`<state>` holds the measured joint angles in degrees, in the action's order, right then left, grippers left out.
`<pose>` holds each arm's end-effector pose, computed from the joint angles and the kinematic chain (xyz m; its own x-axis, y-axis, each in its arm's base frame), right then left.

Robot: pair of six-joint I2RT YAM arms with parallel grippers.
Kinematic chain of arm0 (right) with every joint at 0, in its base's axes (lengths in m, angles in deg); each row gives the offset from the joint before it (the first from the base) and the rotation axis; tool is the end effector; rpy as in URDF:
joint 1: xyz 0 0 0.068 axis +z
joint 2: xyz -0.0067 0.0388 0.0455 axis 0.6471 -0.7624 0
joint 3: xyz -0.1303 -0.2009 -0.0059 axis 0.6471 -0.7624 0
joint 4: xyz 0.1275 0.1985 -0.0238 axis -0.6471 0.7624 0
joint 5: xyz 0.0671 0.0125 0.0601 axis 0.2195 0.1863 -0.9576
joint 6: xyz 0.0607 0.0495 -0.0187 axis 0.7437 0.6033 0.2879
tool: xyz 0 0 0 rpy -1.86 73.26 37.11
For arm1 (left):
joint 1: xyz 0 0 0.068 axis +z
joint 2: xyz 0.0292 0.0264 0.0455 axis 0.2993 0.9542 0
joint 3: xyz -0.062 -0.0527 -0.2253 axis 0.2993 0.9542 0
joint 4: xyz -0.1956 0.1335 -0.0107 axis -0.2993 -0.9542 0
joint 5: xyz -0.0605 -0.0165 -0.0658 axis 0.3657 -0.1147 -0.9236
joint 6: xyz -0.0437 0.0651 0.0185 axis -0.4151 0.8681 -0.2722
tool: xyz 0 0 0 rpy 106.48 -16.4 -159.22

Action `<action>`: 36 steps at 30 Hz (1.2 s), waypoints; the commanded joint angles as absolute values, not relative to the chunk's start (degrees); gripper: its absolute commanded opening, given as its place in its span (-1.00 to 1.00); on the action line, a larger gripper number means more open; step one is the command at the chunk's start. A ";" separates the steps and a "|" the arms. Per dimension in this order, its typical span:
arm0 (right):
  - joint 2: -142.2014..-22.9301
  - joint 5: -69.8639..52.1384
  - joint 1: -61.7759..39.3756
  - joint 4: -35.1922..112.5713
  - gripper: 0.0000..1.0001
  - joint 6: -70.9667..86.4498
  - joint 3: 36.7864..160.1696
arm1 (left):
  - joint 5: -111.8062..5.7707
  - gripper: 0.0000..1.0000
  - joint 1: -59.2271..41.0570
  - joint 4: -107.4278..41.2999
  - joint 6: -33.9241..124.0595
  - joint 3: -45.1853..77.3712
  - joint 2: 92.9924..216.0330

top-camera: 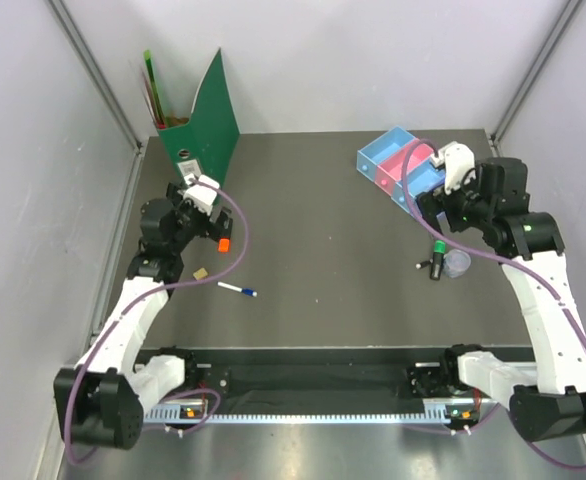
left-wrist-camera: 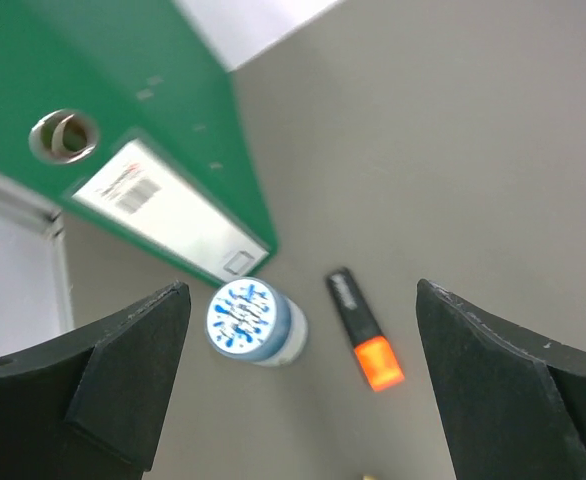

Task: Sort the stationery into containers
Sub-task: Move the storage box to the center of the board.

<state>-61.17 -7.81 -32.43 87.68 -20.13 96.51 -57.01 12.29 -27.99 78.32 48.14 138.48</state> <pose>0.2154 0.0379 0.3393 -0.4560 -0.4235 -0.7828 -0.4208 0.8776 -0.2297 0.2659 -0.0386 0.2658 -0.0850 0.3699 -0.9252 0.3501 0.8804 0.3198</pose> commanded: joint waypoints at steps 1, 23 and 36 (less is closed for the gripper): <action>-64.31 -11.68 -31.54 89.25 0.99 -28.41 97.91 | -67.69 0.98 12.14 -44.63 87.04 44.23 133.17; -106.24 -1.49 -33.56 72.02 0.51 0.66 124.17 | -68.14 0.98 12.14 -62.67 94.35 32.37 128.59; -122.85 8.96 -33.91 68.68 0.37 7.52 132.88 | -67.70 0.98 12.14 -64.52 95.15 27.27 132.36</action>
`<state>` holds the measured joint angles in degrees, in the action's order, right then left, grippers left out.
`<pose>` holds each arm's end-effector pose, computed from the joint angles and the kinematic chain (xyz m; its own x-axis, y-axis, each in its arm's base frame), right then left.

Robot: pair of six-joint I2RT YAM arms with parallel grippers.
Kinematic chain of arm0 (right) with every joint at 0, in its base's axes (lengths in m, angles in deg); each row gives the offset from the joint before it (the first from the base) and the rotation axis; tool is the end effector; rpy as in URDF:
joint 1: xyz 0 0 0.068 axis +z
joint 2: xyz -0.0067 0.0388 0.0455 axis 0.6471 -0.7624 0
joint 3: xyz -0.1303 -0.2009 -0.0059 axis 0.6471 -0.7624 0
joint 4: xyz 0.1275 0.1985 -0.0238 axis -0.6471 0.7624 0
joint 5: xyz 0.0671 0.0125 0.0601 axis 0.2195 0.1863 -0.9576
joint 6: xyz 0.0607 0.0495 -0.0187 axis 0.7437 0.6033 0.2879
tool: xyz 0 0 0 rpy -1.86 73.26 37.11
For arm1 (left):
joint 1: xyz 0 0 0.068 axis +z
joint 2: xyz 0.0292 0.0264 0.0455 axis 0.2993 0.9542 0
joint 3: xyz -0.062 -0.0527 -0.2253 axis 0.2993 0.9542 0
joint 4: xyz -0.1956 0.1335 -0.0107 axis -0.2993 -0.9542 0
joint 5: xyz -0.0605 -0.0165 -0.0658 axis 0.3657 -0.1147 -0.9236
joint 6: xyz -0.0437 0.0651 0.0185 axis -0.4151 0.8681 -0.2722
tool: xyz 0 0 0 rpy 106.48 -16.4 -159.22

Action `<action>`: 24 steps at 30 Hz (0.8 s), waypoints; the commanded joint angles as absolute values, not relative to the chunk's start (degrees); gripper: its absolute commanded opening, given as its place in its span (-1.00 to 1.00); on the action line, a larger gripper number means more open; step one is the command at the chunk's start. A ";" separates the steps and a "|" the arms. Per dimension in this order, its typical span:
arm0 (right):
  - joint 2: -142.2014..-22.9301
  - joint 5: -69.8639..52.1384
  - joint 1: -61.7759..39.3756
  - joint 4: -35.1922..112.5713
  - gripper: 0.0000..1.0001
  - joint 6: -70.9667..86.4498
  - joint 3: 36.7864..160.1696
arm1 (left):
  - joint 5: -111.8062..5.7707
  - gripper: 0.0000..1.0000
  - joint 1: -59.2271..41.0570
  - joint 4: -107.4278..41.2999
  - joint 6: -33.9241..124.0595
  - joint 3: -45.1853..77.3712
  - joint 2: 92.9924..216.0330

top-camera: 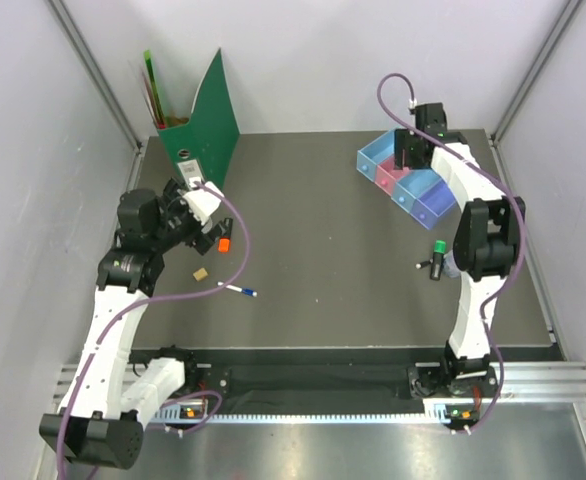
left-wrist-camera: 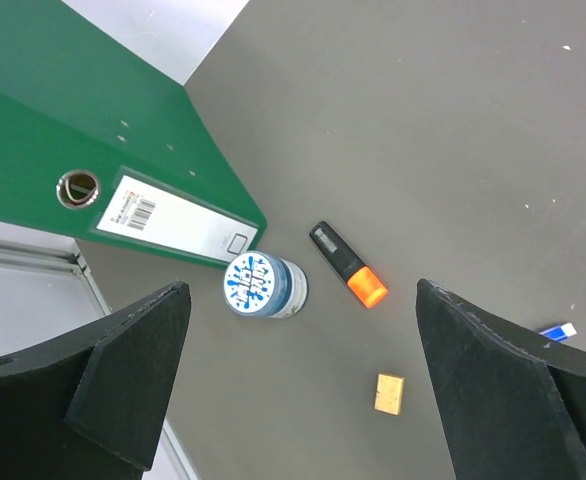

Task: Sort the stationery into containers
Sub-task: Move the storage box to the center of the board.

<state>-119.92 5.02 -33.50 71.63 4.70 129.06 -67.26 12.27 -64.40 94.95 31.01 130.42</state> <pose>0.4535 0.0466 0.2250 -0.7126 -0.0194 -0.7013 0.0041 0.9995 -0.0317 0.2117 -0.0457 0.3202 -0.0407 0.5785 -0.8146 0.5838 0.6754 0.4505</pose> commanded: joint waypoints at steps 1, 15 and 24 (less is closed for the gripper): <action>-123.47 9.23 -33.91 68.51 0.36 7.61 132.97 | -67.70 0.98 12.14 -64.44 95.06 26.48 132.80; -131.12 8.97 -33.82 67.89 0.24 5.07 135.17 | -66.20 0.98 12.14 -60.84 93.74 24.37 136.76; -129.90 9.32 -31.10 66.57 -0.13 1.37 132.53 | -66.55 0.98 12.14 -58.72 93.39 24.19 137.64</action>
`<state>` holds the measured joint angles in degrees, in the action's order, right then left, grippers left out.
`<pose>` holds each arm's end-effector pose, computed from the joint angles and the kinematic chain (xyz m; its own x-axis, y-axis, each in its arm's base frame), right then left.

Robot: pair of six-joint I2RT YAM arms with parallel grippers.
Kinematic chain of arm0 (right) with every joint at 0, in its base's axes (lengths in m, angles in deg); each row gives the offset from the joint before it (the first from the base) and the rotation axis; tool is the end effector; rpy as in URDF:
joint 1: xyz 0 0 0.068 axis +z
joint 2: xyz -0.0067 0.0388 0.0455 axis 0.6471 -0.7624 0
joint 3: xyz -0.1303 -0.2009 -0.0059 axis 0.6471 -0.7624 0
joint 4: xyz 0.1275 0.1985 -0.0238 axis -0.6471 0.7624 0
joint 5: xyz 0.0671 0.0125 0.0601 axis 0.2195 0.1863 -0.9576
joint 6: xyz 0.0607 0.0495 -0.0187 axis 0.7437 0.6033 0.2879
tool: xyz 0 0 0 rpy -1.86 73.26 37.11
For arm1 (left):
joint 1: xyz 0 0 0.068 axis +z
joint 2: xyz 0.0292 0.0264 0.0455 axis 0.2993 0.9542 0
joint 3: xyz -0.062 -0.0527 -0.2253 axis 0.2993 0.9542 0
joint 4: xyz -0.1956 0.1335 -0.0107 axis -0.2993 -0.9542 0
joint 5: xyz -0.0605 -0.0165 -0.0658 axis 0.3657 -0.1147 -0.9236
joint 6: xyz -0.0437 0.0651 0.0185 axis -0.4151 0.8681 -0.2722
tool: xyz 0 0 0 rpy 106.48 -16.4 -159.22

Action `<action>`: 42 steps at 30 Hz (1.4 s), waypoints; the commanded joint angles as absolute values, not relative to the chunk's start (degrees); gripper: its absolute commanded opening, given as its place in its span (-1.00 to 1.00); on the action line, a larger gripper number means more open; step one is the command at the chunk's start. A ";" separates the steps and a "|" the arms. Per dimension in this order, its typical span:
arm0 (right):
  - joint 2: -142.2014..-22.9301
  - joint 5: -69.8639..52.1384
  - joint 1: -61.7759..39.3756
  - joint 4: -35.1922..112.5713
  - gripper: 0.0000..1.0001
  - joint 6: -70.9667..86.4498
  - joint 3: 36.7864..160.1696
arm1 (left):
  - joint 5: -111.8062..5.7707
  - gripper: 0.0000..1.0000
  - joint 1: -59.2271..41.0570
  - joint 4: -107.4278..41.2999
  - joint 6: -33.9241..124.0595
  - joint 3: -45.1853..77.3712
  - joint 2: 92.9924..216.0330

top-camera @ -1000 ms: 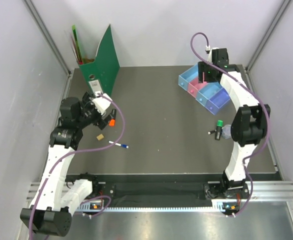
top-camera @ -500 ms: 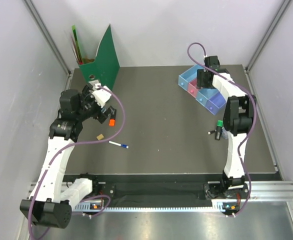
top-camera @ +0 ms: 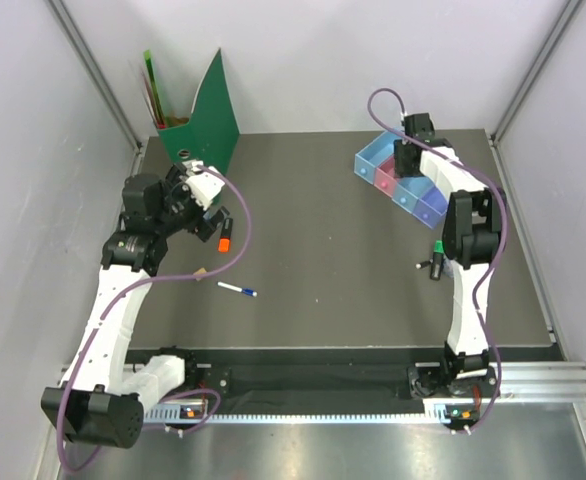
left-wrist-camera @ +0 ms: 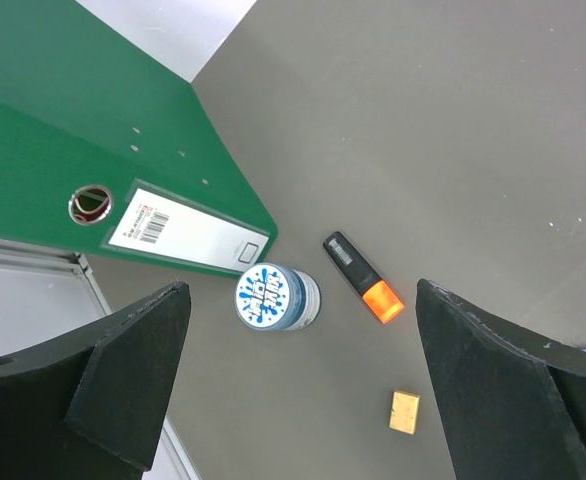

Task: Sort the stationery into containers
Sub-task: Move the storage box to the center of the board.

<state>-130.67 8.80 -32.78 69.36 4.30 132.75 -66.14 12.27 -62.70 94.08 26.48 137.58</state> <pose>0.4794 0.0512 0.1656 -0.7653 -0.0429 -0.6423 0.0254 0.9950 -0.0967 0.2383 -0.0468 0.3247 -0.0724 0.5747 -0.8151 0.5776 0.6904 0.4355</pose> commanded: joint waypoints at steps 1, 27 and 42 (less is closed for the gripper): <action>-129.55 9.33 -30.32 66.14 -0.15 1.37 131.92 | -66.55 0.98 12.14 -58.72 93.39 24.28 137.64; -121.19 9.32 -14.40 61.74 -0.14 -3.21 121.81 | -66.91 0.98 12.14 -57.58 91.63 28.23 131.49; -126.81 9.59 -6.75 61.56 -0.13 -2.50 128.49 | -61.81 0.98 12.14 -58.37 88.11 33.14 127.10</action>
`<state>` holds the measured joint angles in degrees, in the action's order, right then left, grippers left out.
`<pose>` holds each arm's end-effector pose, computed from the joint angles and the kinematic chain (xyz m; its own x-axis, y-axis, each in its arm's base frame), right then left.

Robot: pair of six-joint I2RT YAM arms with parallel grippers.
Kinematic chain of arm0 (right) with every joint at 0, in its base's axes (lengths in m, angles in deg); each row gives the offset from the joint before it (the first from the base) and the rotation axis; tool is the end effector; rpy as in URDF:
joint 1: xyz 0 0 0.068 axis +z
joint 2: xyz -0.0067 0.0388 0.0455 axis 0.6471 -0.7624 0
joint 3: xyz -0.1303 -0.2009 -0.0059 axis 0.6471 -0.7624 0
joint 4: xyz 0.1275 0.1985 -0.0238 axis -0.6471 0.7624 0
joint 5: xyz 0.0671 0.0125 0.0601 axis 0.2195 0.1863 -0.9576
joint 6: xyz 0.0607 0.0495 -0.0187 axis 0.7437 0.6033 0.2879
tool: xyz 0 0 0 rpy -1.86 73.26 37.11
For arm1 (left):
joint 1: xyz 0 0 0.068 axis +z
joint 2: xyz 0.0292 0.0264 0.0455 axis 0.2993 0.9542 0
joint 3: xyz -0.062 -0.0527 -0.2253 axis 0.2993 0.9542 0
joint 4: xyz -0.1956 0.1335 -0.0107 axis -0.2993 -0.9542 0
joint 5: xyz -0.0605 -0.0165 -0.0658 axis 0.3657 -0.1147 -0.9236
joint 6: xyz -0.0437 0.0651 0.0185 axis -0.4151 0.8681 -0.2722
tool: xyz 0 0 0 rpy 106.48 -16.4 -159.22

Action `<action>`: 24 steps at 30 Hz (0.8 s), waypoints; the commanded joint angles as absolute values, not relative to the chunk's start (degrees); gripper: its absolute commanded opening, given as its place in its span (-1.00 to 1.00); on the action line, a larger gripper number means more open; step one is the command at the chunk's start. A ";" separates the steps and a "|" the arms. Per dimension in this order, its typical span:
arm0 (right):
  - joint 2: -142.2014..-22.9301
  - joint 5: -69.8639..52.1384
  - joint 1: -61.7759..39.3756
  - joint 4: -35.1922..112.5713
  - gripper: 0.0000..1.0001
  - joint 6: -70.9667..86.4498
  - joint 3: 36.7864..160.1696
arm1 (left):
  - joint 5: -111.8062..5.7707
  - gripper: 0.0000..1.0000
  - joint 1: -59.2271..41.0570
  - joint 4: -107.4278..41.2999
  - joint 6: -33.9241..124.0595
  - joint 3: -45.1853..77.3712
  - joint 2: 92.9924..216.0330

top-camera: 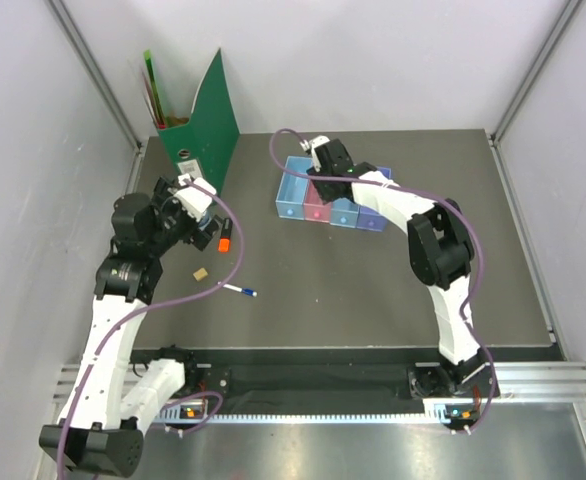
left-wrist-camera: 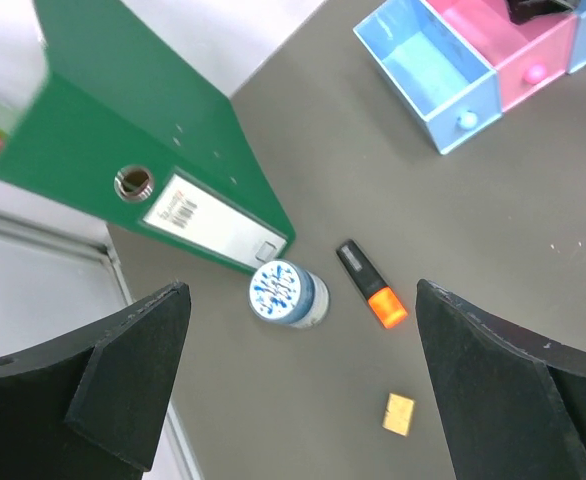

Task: Sort the stationery into containers
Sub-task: Move the storage box to the center of the board.

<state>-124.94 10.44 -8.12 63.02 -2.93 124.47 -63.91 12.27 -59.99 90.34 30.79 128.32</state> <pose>0.4047 0.2382 0.1757 -0.5878 -0.4480 -0.6737 -0.4453 0.8743 -0.1929 0.2090 -0.0417 0.3382 -0.0155 0.5275 -0.8494 0.4885 0.7452 0.4539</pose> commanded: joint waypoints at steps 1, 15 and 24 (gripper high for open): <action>-126.99 9.59 -6.58 61.56 -0.13 -2.59 128.58 | -61.46 0.98 12.14 -58.11 87.24 33.68 126.75; -127.17 9.50 -5.44 61.30 -0.36 -4.87 127.09 | -58.47 0.98 12.23 -55.56 84.33 34.91 126.74; -125.85 9.85 -5.17 60.94 0.14 -5.93 125.15 | -56.98 0.98 12.23 -53.63 84.16 35.97 127.45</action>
